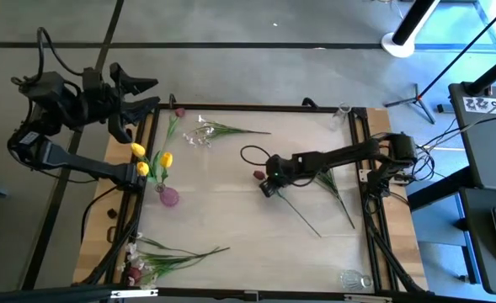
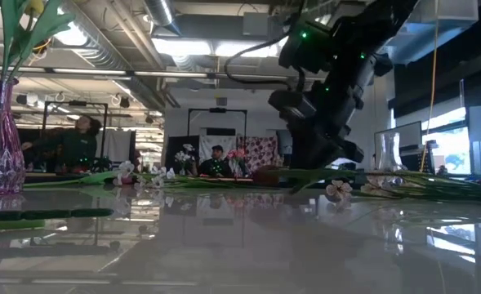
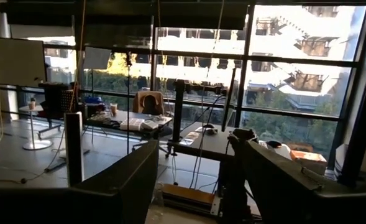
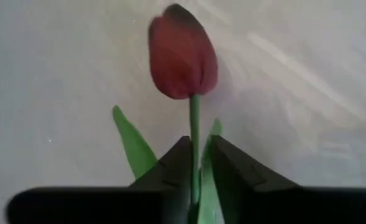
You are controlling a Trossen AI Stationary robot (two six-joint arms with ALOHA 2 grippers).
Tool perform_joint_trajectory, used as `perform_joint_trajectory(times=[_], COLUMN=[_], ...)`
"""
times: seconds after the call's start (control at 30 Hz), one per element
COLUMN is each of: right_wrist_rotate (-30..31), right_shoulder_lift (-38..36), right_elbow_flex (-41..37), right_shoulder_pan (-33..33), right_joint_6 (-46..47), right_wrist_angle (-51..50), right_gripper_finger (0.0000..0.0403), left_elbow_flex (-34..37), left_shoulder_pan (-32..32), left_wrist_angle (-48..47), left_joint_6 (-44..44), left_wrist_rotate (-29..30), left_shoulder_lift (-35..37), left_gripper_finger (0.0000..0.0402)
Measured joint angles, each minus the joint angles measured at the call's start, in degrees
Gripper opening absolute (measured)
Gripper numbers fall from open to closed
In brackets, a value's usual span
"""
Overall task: Sort flowers into vase by color
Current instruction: Put the bottom red tulip into the bottom transparent flower vase, then put the middle right white flowers into the top transparent flower vase
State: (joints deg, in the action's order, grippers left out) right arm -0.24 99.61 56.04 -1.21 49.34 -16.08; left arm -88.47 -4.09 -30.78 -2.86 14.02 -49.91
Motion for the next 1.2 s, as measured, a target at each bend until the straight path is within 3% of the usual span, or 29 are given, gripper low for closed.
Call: perform_joint_trajectory(times=[0.17, 0.4, 0.53, 0.67, 0.8, 0.93, 1.2], right_wrist_rotate=[-4.3, -0.4, 0.9, 1.2, 1.2, -0.6, 0.6], right_shoulder_lift=[-1.5, -10.1, -16.4, -20.7, -20.1, -18.4, -17.9], right_elbow_flex=[3.1, 6.9, 0.6, -8.3, -15.6, -19.3, -18.4], right_shoulder_pan=[-1.6, -2.2, -2.2, -4.4, -8.3, -13.0, -16.1], right_joint_6=[1.5, 2.2, 2.9, 2.9, 2.4, 2.2, -1.3], right_wrist_angle=[-6.6, -36.1, -48.0, -47.9, -39.0, -31.5, -30.0], right_gripper_finger=[0.0144, 0.0265, 0.0320, 0.0343, 0.0334, 0.0294, 0.0138], left_elbow_flex=[0.0, 0.0, 0.0, 0.0, 0.0, 0.0, 0.0], left_shoulder_pan=[0.0, 0.0, 0.0, 0.0, 0.0, 0.0, 0.0], left_wrist_angle=[-0.9, -1.1, -2.5, -2.6, -1.8, -1.7, -1.7], left_joint_6=[-1.5, -1.5, -1.3, -1.3, -1.3, -1.3, -1.3], left_wrist_rotate=[0.1, 0.2, -2.2, -3.3, -3.2, -3.0, -3.0], left_shoulder_lift=[-0.1, -0.1, -0.1, -0.1, -0.1, 0.3, 0.8], left_gripper_finger=[0.0231, 0.0231, 0.0231, 0.0231, 0.0231, 0.0231, 0.0231])
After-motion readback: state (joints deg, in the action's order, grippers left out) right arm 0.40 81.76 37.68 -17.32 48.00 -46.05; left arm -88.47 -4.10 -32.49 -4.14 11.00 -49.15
